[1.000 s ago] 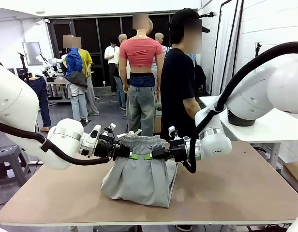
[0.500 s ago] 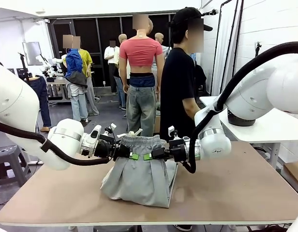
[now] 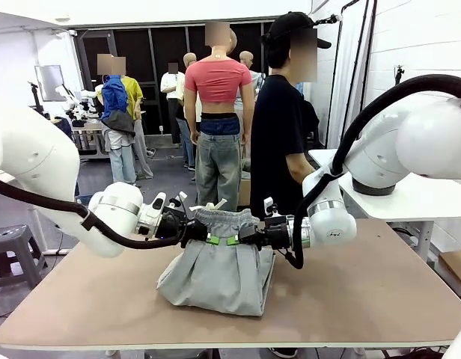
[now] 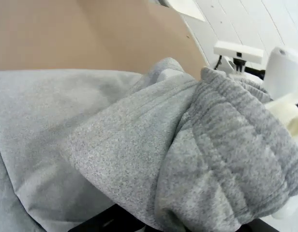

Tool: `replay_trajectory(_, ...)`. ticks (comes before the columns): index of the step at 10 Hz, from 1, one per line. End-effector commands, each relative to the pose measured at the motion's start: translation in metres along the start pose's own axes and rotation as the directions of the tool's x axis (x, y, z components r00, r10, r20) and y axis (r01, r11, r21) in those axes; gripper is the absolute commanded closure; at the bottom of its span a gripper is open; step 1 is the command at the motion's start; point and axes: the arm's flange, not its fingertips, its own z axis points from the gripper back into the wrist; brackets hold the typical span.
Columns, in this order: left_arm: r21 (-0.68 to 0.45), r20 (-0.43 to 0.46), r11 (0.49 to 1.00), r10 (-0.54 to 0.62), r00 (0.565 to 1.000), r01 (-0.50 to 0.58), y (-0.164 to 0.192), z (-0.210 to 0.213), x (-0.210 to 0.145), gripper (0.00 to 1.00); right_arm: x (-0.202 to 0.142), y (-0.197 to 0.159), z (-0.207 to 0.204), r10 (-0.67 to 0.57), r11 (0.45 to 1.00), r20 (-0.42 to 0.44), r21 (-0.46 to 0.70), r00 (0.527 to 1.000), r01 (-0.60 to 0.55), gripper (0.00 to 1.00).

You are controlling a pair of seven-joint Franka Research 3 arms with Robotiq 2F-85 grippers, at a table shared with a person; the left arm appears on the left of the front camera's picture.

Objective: Fold the training pants.
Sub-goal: Fold the Training pants in half.

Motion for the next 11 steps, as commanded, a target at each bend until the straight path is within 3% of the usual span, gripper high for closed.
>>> replay_trajectory(1,0.077,-0.044,0.993,0.091,0.995,-0.087,0.023,-0.002,0.016,1.00,0.008,-0.010,0.008,-0.076,0.997,0.039,-0.026,0.996,0.077,1.00)
replay_trajectory(4,0.115,-0.043,0.977,0.187,0.981,-0.181,0.050,0.001,0.013,1.00,0.008,-0.026,0.013,-0.162,0.984,0.048,-0.068,0.986,0.165,1.00)
replay_trajectory(11,0.088,-0.017,0.969,0.234,0.972,-0.231,0.084,0.003,0.029,1.00,0.017,-0.068,0.030,-0.271,0.951,0.098,-0.127,0.958,0.282,1.00)
